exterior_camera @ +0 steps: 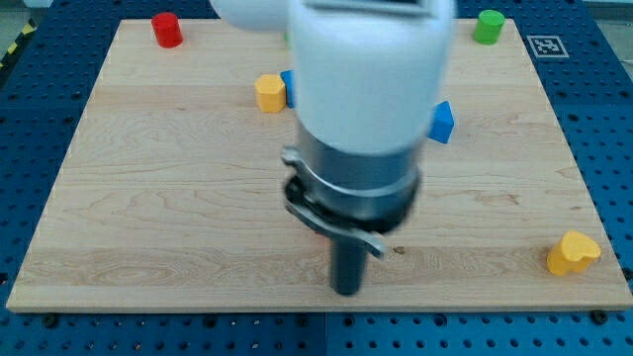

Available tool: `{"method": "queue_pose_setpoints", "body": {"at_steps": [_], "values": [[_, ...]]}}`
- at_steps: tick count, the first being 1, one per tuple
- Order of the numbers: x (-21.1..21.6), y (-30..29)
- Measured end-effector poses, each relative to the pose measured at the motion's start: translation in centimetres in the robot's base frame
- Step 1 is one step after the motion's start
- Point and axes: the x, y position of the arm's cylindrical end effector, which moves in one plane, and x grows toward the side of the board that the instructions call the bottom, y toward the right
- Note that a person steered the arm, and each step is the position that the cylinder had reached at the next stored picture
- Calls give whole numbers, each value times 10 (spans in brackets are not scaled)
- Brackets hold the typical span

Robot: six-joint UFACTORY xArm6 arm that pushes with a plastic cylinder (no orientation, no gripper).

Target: Move the red star towards the center left

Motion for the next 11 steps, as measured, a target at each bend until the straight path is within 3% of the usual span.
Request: {"method": "queue_pose_setpoints", "body": {"at_steps": [1, 3, 9, 11], "values": [[-11, 21], [-42, 3], [-189, -113], [-204, -106]]}}
